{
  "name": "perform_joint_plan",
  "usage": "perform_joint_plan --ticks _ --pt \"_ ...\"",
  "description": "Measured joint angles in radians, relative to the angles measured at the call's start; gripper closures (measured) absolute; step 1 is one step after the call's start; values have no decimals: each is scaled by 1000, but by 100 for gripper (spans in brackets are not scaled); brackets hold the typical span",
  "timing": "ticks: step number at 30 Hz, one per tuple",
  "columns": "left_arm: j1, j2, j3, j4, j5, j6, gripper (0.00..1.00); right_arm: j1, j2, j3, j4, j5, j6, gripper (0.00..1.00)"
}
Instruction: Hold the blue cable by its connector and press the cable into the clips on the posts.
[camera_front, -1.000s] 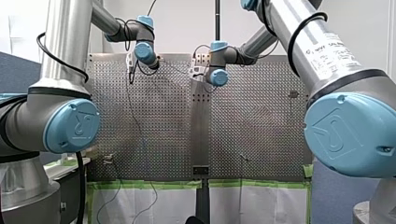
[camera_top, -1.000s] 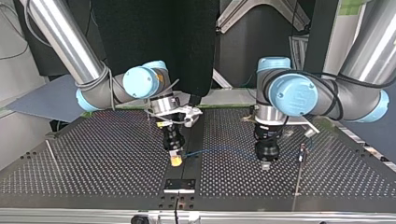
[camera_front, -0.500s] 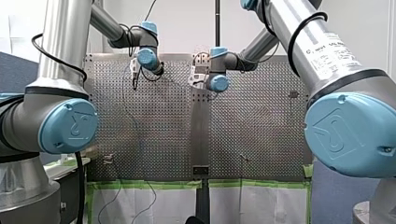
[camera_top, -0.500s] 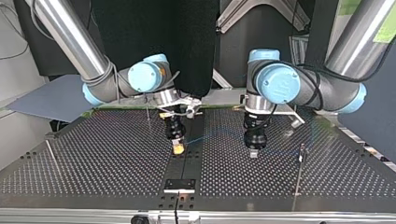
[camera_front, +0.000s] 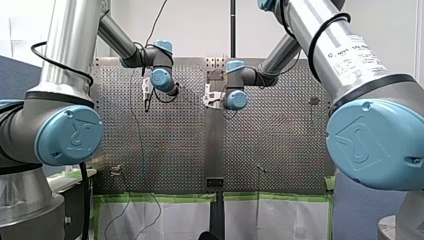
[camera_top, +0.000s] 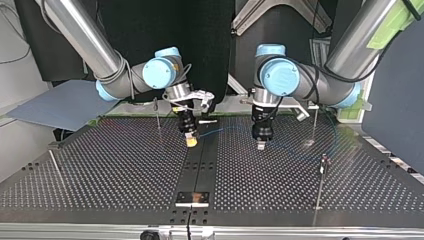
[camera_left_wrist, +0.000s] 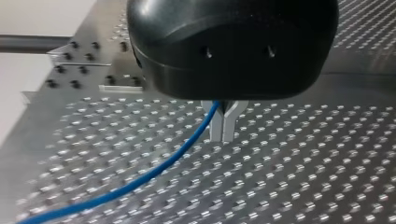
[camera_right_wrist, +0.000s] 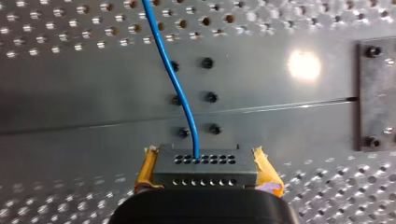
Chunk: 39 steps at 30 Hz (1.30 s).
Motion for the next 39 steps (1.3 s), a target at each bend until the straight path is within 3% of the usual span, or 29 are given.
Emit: perform_joint_plan --ticks 5,11,16,22,27,34,39 --pt "-19 -41 -43 43 -16 20 100 1 0 44 -23 5 -11 100" --pt "-35 -89 -98 98 -34 21 100 2 0 94 -69 6 -11 100" --pt "-46 -100 -143 143 -36 20 100 3 1 134 -110 13 -14 100" --pt "-59 -102 -194 194 -37 13 100 2 2 189 -164 45 -28 100" --pt "-71 -103 -238 238 -34 -3 100 -6 8 230 -206 60 -25 100" --pt "-101 -124 -296 307 -30 -19 100 -7 56 288 -263 71 -17 100" --pt "-134 -166 -298 353 -41 -23 100 -4 98 330 -306 83 -11 100"
